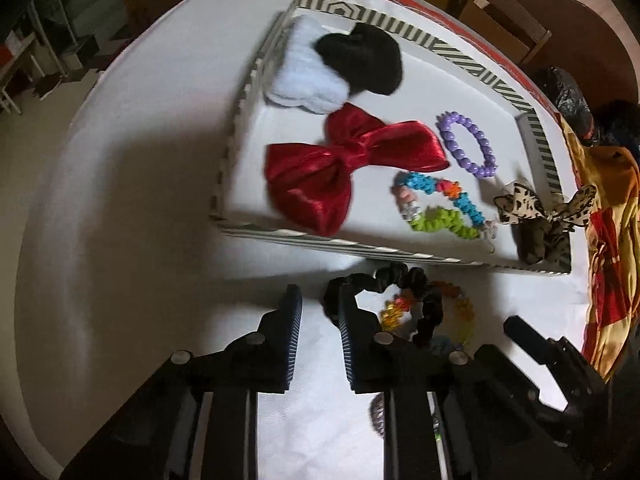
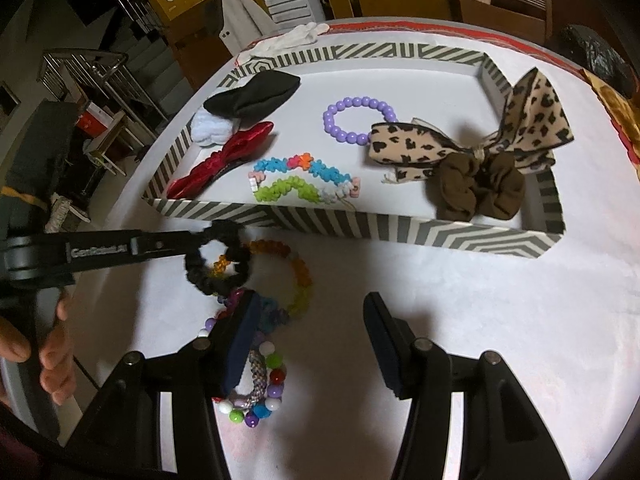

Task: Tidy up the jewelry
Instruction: 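Grasp the black hair tie with the left tool while the right tool grasps the rainbow bracelet, then carry the hair tie and rainbow bracelet into the tray and open both tools, then withdraw both tools toward the silver and multicolour bead bracelets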

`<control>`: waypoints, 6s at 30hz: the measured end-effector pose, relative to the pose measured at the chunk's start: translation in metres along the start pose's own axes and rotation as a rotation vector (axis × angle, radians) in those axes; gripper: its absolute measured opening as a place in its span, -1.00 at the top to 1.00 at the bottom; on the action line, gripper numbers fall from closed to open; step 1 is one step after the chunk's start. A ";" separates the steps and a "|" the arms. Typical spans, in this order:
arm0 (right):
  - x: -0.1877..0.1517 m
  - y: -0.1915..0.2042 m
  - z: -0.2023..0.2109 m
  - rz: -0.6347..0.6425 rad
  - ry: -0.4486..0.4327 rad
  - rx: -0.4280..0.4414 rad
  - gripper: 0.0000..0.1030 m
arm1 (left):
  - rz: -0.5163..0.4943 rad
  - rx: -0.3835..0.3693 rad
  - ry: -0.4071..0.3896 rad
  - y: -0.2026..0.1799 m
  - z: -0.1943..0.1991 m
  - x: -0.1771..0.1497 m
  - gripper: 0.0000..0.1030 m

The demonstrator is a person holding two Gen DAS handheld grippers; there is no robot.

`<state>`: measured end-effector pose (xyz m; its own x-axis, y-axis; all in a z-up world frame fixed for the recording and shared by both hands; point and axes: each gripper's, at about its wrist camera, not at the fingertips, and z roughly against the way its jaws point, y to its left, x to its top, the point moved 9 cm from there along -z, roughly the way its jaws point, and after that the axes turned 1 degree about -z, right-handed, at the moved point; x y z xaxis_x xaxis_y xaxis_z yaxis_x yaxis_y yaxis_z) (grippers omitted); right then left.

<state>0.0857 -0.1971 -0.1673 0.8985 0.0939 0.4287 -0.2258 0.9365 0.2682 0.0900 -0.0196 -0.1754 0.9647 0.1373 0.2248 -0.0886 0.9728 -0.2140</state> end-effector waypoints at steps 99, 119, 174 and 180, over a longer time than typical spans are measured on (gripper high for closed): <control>0.164 -0.116 -0.015 -0.077 -0.042 -0.257 0.33 | -0.194 0.002 -0.117 -0.080 -0.026 0.145 0.15; 0.126 -0.056 0.054 -0.077 -0.149 -0.148 -0.03 | -0.210 0.069 -0.235 -0.075 0.033 0.111 0.08; -0.051 0.000 0.072 0.045 -0.023 -0.055 -0.09 | -0.083 -0.012 -0.082 -0.036 0.037 -0.080 0.09; -0.049 0.015 0.042 0.096 0.024 -0.043 0.39 | -0.063 0.010 -0.063 -0.018 0.028 -0.074 0.09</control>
<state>0.0227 -0.2021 -0.1482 0.8824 0.1914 0.4298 -0.2955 0.9363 0.1898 0.0133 -0.0419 -0.1617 0.9509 0.0870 0.2969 -0.0309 0.9816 -0.1886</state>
